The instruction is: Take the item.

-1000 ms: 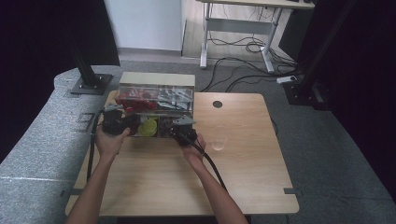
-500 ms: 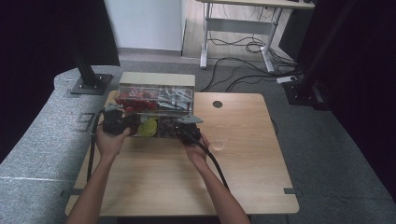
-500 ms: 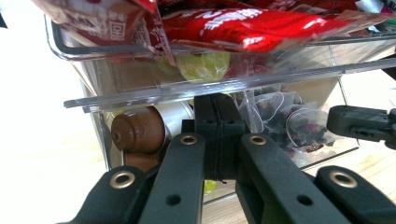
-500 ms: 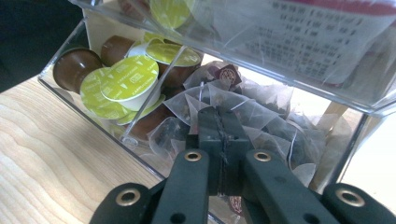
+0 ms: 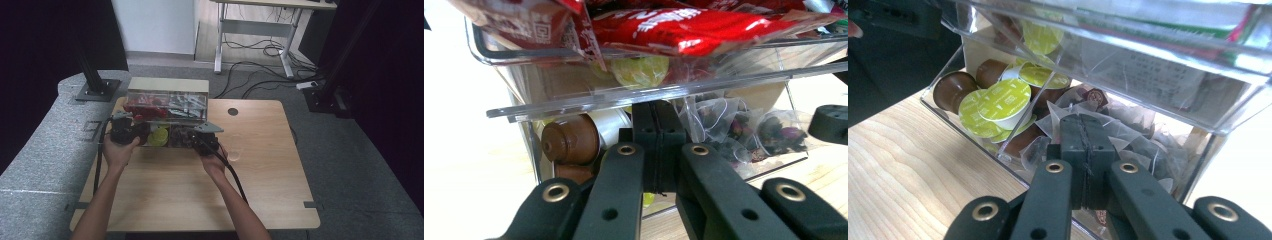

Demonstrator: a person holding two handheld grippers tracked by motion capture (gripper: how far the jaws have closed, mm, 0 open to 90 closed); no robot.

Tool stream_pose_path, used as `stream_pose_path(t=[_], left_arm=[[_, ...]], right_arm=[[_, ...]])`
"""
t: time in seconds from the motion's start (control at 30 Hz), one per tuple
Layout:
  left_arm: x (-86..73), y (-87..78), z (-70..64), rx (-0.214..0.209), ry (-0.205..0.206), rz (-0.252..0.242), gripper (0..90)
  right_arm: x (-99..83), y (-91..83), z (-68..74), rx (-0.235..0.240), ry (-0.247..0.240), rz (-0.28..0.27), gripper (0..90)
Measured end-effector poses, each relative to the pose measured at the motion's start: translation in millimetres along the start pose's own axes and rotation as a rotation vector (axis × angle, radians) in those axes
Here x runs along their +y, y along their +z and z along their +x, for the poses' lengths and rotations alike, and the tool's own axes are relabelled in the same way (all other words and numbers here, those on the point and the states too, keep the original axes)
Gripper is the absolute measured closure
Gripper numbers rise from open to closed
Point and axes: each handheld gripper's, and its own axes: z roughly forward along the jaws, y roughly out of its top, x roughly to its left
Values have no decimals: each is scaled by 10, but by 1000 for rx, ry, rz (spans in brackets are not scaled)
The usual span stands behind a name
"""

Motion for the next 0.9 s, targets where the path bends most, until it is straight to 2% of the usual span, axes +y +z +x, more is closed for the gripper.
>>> stream_pose_path(t=[0.2, 0.9], left_arm=[[-1, 3, -4, 0, 2, 3, 900], [4, 18, -13, 2, 2, 6, 900]], right_arm=[[15, -94, -36, 3, 15, -20, 887], [56, -353, -131, -7, 9, -56, 887]])
